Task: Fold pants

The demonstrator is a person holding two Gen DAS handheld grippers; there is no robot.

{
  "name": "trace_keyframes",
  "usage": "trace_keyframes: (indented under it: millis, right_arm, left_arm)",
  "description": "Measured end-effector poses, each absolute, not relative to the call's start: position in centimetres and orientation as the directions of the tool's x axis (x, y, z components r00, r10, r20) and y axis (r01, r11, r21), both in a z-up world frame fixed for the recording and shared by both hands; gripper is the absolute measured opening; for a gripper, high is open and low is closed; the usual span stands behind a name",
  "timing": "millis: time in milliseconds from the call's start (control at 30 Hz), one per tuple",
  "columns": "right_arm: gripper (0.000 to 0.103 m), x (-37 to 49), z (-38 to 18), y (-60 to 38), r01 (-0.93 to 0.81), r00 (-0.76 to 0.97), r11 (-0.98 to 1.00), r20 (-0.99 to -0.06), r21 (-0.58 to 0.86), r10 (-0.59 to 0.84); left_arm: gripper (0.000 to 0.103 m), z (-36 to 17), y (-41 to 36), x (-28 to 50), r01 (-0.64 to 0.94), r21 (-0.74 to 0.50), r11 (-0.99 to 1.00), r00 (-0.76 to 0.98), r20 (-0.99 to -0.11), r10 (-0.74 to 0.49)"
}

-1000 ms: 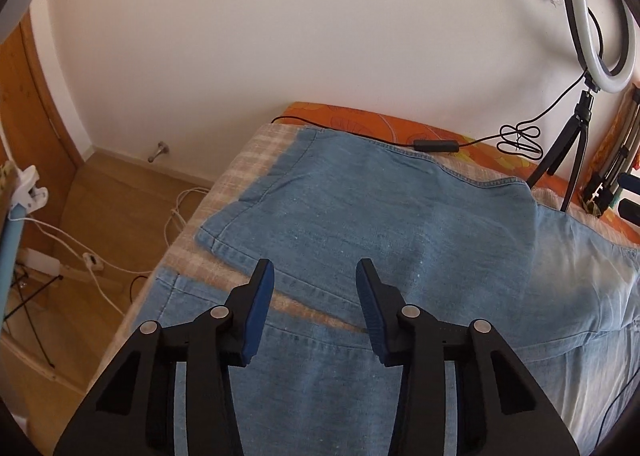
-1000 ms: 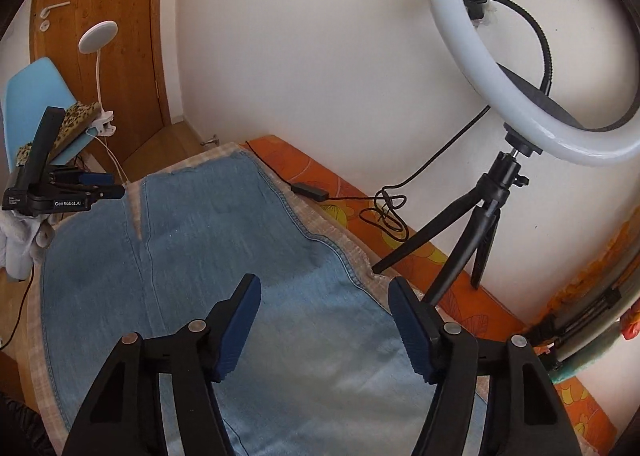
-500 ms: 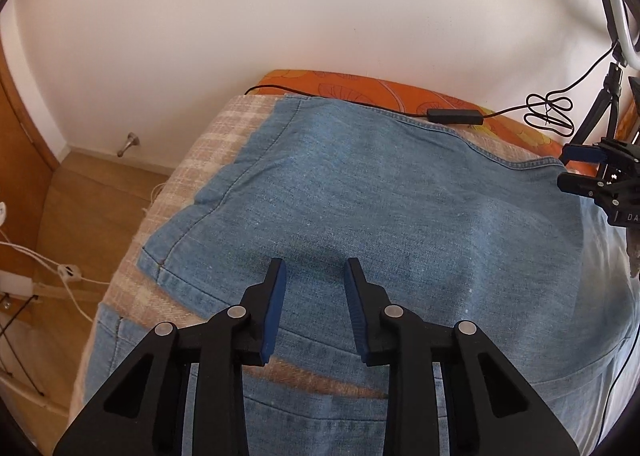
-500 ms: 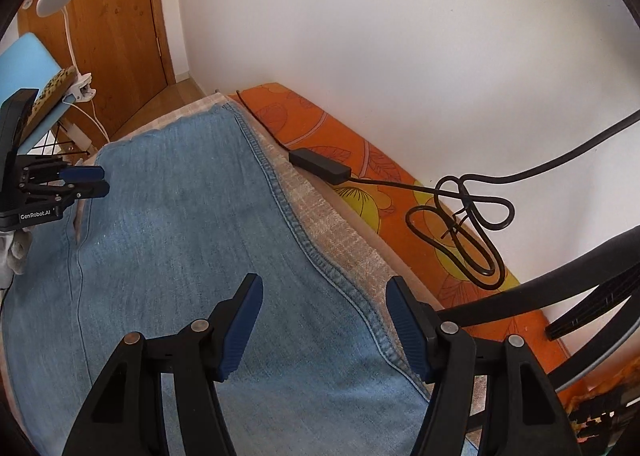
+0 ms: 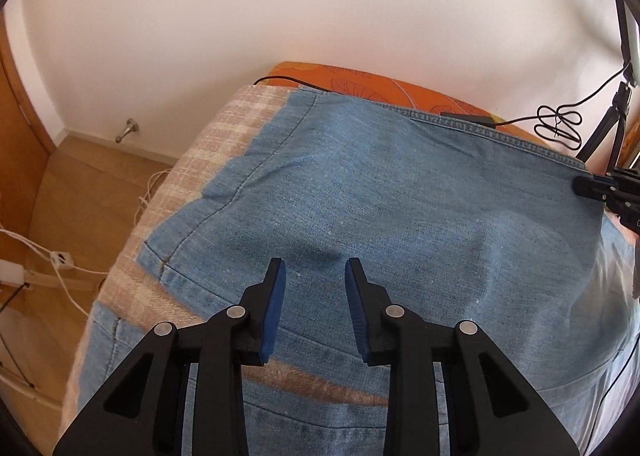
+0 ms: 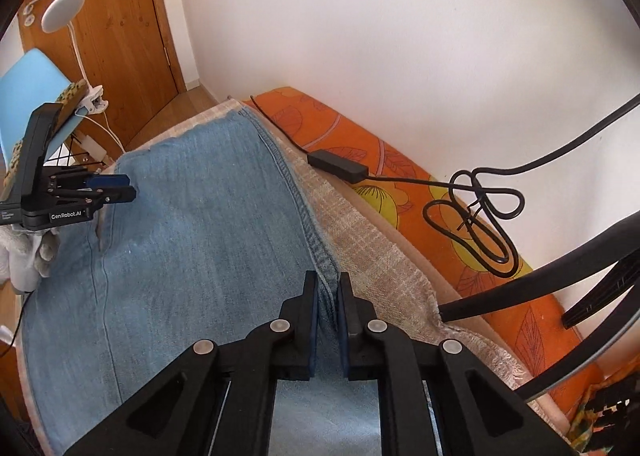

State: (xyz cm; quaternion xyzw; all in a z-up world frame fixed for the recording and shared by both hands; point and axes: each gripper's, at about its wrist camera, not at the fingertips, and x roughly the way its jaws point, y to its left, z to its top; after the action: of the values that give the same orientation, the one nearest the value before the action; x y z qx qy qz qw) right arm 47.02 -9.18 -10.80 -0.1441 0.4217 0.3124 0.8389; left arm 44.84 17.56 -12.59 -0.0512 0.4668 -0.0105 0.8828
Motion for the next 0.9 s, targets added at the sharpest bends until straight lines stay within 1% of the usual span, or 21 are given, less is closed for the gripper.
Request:
trace_keyframes:
  millis: [67, 100, 267, 333, 367, 433, 533, 633, 733, 800, 900]
  right_arm:
    - [0.006, 44.8, -9.2, -9.0, -0.659, 0.486, 0.752, -0.77, -0.012, 0.413]
    - [0.006, 43.5, -8.6, -8.7, -0.668, 0.504, 0.743, -0.756, -0.035, 0.418]
    - [0.006, 37.1, -6.9, -7.3, -0.745, 0.504, 0.662, -0.722, -0.083, 0.475]
    - [0.006, 34.9, -7.1, -6.6, -0.767, 0.493, 0.635, -0.721, -0.094, 0.488]
    - [0.006, 33.8, -7.4, -6.2, -0.78, 0.482, 0.619, -0.723, -0.096, 0.495]
    - [0.006, 31.6, -8.0, -5.0, -0.807, 0.456, 0.582, -0.733, -0.102, 0.504]
    - [0.006, 28.7, -9.6, -3.5, -0.836, 0.449, 0.527, -0.743, -0.153, 0.496]
    - [0.006, 27.5, -11.0, -2.5, -0.852, 0.438, 0.495, -0.751, -0.171, 0.494]
    - [0.006, 27.7, -11.8, -2.4, -0.852, 0.435, 0.496, -0.752, -0.166, 0.495]
    - [0.006, 27.8, -11.7, -2.6, -0.851, 0.429, 0.505, -0.747, -0.145, 0.507]
    - [0.006, 27.5, -11.3, -2.9, -0.851, 0.425, 0.509, -0.738, -0.129, 0.525]
  left_arm:
    - [0.056, -11.5, 18.5, 44.7, -0.062, -0.134, 0.989, 0.575, -0.815, -0.074]
    - [0.059, -10.9, 19.0, 44.7, -0.077, -0.158, 0.984, 0.581, -0.81, -0.085]
    - [0.059, -8.7, 19.9, 45.6, -0.114, -0.267, 0.957, 0.577, -0.802, -0.155]
    - [0.061, -7.8, 19.3, 46.3, -0.109, -0.277, 0.955, 0.58, -0.798, -0.165]
    - [0.063, -7.5, 18.8, 46.5, -0.103, -0.282, 0.954, 0.579, -0.797, -0.173]
    - [0.064, -7.1, 17.6, 47.1, -0.089, -0.29, 0.953, 0.574, -0.797, -0.189]
    - [0.066, -6.7, 14.6, 47.9, -0.042, -0.284, 0.958, 0.536, -0.815, -0.218]
    - [0.07, -7.1, 11.4, 48.8, -0.028, -0.202, 0.979, 0.509, -0.846, -0.16]
    - [0.07, -8.6, 8.3, 49.7, 0.008, -0.1, 0.995, 0.447, -0.89, -0.093]
    - [0.07, -9.6, 7.4, 50.3, 0.003, -0.031, 1.0, 0.417, -0.909, -0.029]
    - [0.07, -10.8, 8.0, 50.8, -0.016, 0.01, 1.0, 0.401, -0.916, 0.016]
